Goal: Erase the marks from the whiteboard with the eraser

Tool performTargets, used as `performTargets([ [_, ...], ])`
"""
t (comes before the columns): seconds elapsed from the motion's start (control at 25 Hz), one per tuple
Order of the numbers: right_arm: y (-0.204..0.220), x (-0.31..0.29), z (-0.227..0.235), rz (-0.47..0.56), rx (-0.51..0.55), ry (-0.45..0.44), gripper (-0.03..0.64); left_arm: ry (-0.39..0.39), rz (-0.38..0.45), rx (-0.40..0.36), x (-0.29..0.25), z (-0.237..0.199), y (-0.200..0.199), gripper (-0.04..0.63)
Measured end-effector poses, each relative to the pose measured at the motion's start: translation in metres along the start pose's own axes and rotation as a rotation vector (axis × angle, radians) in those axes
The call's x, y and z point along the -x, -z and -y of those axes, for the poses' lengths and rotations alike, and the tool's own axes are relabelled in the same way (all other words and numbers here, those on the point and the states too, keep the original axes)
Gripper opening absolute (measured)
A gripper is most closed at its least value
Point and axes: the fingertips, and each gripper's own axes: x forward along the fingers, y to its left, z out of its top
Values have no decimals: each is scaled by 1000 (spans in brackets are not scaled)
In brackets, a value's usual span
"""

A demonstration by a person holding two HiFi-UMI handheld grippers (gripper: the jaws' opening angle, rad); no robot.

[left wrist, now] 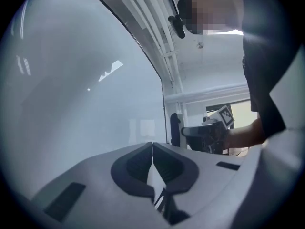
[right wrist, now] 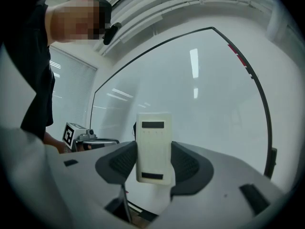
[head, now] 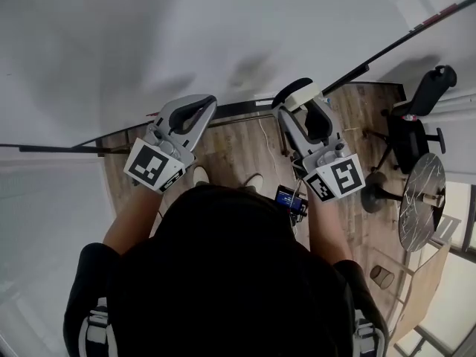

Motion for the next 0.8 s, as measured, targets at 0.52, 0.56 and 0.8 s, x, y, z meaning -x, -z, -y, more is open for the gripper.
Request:
performTargets([
  [0.52, 32, 0, -6, -13, -54, -38, 224, -33, -27, 31, 9, 0, 27, 6],
  [0.56, 31, -1, -8, -14, -51, -45, 224, -32, -28, 32, 9, 0, 27, 6],
  [0.8, 30, -7, -12, -17, -40, -77, 222, -30, -28, 24, 6, 0, 26, 6],
])
